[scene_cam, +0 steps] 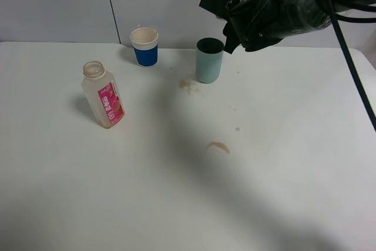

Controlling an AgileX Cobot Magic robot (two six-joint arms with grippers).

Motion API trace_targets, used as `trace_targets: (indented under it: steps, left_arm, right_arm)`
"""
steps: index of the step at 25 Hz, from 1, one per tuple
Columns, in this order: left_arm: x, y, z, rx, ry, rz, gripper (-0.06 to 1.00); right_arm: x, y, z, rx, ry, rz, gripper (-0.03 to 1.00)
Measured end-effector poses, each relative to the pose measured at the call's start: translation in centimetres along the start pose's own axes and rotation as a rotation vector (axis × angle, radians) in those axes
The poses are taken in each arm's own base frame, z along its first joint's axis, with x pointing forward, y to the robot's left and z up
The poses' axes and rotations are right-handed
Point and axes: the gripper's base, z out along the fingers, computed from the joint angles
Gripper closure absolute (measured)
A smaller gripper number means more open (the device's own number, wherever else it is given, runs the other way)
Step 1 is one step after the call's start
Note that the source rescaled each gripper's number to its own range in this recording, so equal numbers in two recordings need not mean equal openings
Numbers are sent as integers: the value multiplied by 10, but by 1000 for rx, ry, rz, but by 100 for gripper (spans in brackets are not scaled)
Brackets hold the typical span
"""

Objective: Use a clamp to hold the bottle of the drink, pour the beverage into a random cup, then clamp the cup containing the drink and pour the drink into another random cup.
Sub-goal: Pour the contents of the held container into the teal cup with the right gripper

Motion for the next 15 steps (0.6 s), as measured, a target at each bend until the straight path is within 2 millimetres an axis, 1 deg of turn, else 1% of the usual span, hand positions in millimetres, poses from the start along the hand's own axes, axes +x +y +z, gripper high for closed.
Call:
trace_targets:
  steps: [10, 15]
  left_arm:
    - [0, 0, 0, 0, 0, 0, -5]
    - [0, 0, 0, 0, 0, 0, -5]
  right_arm:
    - [2, -3, 0, 34, 26, -90, 97]
    - [2, -4, 0, 38, 29, -94, 97]
